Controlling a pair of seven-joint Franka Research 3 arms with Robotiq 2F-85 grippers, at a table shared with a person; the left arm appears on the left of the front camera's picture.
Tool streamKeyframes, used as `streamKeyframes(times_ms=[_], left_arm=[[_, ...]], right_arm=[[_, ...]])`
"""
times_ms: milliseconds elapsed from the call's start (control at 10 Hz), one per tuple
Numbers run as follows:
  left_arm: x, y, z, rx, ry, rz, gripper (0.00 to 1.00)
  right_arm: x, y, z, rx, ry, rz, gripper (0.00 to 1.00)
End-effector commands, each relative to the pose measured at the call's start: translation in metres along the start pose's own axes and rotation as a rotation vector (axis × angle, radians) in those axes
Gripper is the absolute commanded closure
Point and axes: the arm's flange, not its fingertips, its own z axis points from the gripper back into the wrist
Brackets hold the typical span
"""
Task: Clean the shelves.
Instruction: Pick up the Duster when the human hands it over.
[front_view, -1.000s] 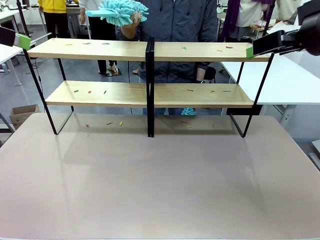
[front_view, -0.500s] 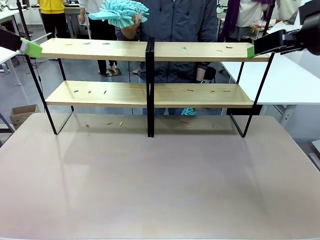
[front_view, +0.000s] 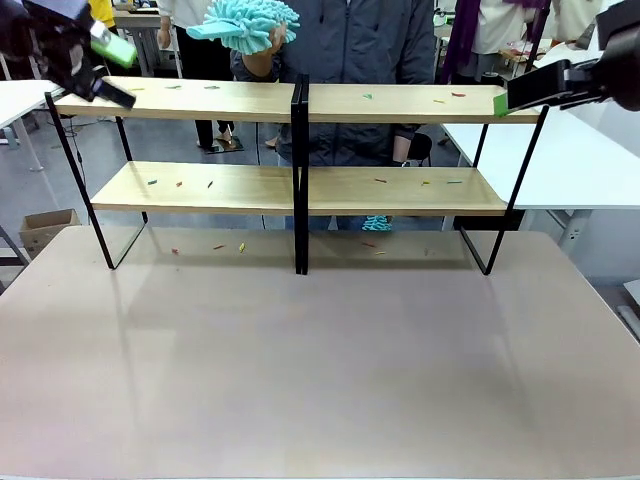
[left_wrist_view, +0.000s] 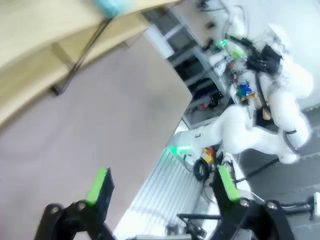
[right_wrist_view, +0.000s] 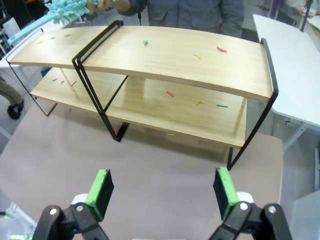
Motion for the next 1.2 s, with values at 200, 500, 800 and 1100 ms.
streamKeyframes(times_ms=[200, 500, 800, 1100], left_arm=[[0.013, -0.002, -0.002, -0.093, -0.042, 0.028, 0.0], [0.091, 0.033, -0.013, -0.456, -0.24, 0.332, 0.0], [0.127, 0.058, -0.039, -0.381, -0.304, 0.483, 0.0], [0.137, 0.065, -0.053, -0.363, -0.336, 0.533, 0.0]], right_arm=[[0.001, -0.002, 0.001, 0.002, 0.0, 0.003, 0.0], [0.001, -0.002, 0.001, 0.002, 0.0, 0.003, 0.0], [0.001, -0.002, 0.001, 0.002, 0.0, 0.003, 0.0], [0.001, -0.002, 0.001, 0.002, 0.0, 0.003, 0.0]])
